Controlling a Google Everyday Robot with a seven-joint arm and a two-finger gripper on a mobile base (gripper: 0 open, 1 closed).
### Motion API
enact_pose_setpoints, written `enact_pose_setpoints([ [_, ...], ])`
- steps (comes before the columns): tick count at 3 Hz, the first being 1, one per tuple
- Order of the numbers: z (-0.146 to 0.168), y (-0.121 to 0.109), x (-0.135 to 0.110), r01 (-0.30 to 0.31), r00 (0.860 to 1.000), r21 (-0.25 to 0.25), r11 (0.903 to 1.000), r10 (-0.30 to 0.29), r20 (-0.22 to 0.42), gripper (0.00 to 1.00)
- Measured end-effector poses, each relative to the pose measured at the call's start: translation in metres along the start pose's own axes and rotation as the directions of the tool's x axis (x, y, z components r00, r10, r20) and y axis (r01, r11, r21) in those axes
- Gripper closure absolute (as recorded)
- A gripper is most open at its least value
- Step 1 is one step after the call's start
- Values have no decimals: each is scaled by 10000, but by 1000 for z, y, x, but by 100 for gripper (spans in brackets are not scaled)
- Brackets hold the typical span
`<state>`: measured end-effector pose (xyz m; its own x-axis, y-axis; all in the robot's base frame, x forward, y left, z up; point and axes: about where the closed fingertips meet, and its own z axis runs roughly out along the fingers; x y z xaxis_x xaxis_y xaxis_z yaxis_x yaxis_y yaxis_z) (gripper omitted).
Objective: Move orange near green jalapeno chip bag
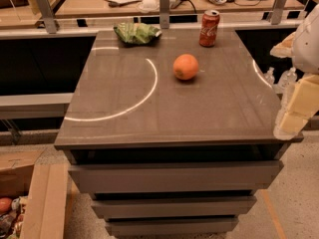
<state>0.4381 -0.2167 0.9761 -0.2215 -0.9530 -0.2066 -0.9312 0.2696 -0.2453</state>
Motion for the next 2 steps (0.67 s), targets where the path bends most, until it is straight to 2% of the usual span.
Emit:
enact_pose_setpoints([
  [1, 0, 0, 0, 0, 10000, 2, 10000, 0, 1, 0],
  [2, 1, -3, -6, 70, 9990, 234, 9997, -80, 441, 0],
])
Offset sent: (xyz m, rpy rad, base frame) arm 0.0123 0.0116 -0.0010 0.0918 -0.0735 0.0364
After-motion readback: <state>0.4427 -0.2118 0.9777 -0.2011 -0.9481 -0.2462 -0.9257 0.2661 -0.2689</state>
